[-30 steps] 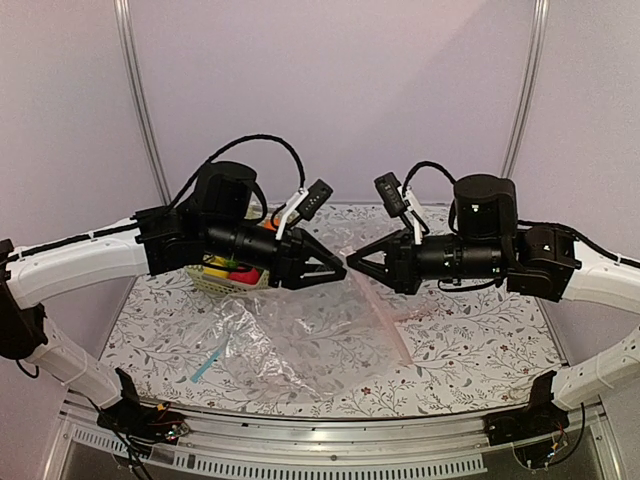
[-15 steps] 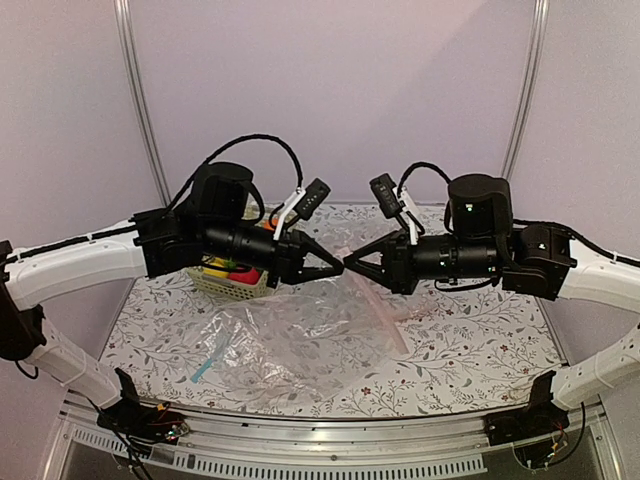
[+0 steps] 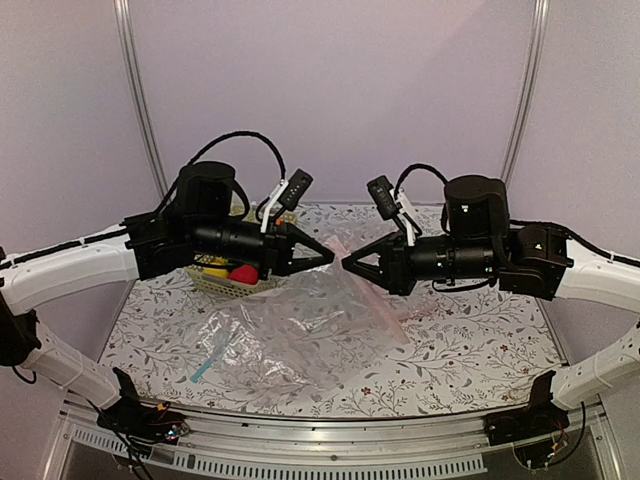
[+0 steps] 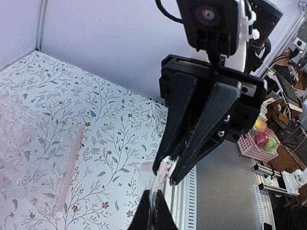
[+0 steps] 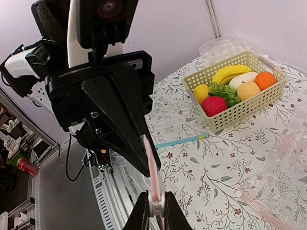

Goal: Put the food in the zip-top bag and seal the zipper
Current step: Unzip the zipper from the zipper food storage bag.

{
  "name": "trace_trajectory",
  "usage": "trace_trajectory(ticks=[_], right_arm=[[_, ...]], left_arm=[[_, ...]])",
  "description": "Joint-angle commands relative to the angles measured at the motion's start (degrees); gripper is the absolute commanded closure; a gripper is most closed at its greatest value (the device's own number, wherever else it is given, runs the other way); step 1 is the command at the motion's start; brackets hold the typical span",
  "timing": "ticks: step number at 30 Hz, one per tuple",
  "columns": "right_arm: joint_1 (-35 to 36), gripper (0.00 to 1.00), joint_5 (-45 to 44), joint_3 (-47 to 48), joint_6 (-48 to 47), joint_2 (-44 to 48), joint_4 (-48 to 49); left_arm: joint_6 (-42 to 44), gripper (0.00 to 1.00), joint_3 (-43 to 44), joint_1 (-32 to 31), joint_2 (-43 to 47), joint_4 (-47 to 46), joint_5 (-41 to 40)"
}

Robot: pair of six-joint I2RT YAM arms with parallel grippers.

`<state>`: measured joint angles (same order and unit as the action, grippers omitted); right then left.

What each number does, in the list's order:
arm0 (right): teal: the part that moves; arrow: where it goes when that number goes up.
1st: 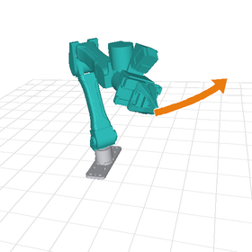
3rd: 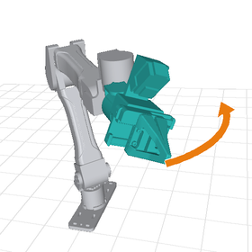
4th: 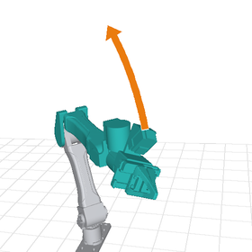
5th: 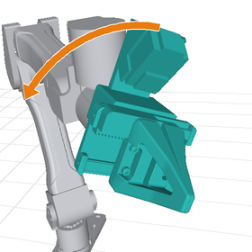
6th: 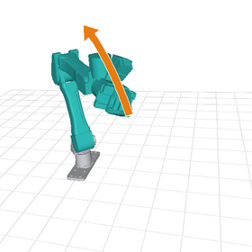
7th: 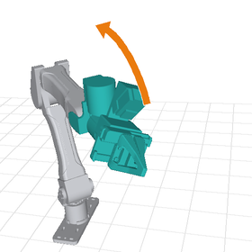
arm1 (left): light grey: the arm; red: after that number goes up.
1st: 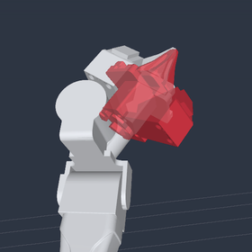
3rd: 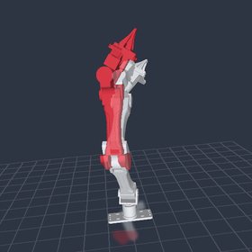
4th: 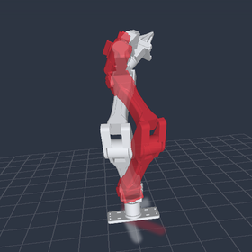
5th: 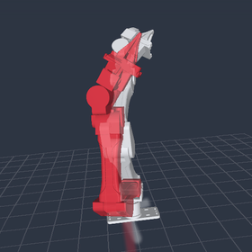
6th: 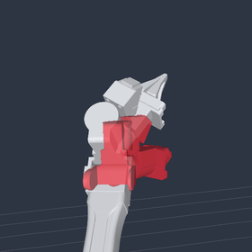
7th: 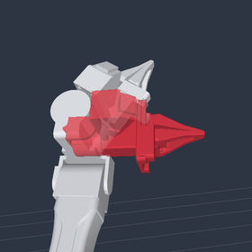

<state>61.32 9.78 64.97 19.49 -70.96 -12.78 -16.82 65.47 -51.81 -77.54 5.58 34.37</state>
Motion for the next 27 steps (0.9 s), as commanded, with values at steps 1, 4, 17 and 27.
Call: trace_trajectory(ticks=[1,4,17,27], right_arm=[[-0.6,0.90,-0.3,0.2,-0.3,-0.1,-1.6],[-0.6,0.90,-0.3,0.0,-0.2,-0.1,-1.6],[-0.7,0.90,-0.7,-0.8,0.0,0.0,-1.6],[-0.7,0.90,-1.2,-1.3,0.2,0.4,-1.7]], left_arm=[[-1.1,1.00,-1.2,2.4,2.0,-1.2,-0.5],[-1.4,1.00,-1.6,3.1,2.6,-1.1,-1.1],[-5.9,1.00,-5.9,8.2,6.9,-3.6,-6.1],[-7.9,1.00,-9.0,12.9,11.3,-3.2,-9.1]])
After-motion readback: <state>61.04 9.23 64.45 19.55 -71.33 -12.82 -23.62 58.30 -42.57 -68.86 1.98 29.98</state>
